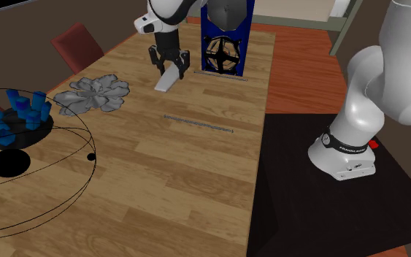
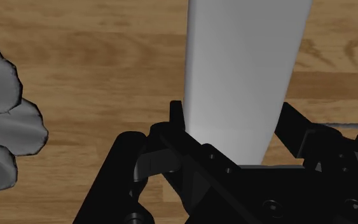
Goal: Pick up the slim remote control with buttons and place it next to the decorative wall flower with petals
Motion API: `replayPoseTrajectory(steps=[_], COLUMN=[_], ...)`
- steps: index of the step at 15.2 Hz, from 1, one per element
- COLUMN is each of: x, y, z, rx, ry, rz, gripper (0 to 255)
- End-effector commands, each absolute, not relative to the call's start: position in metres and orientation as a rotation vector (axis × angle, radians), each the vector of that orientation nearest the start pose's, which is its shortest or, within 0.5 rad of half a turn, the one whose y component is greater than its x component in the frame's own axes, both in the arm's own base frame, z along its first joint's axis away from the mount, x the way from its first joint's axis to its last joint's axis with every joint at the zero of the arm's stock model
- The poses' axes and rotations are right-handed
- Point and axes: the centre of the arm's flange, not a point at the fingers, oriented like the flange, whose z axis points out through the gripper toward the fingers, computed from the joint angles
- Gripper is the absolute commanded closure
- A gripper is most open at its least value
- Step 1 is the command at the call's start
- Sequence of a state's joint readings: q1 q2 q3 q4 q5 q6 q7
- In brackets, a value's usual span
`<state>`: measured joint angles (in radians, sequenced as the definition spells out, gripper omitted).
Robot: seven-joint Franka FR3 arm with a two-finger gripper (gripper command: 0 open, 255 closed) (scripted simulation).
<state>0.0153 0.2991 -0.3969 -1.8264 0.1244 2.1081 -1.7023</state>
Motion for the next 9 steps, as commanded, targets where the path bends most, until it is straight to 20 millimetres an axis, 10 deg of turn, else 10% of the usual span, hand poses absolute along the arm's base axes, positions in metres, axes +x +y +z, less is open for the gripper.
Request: replayPoseTrajectory(steps=[1, 9], x=[0.598, 0.631], y=[-0.239, -0.328], z=[0.382, 0.377], rx=[-2.533, -2.533], ry=[-1.877, -1.877], rz=[0.002, 0.002], gripper=[255, 255])
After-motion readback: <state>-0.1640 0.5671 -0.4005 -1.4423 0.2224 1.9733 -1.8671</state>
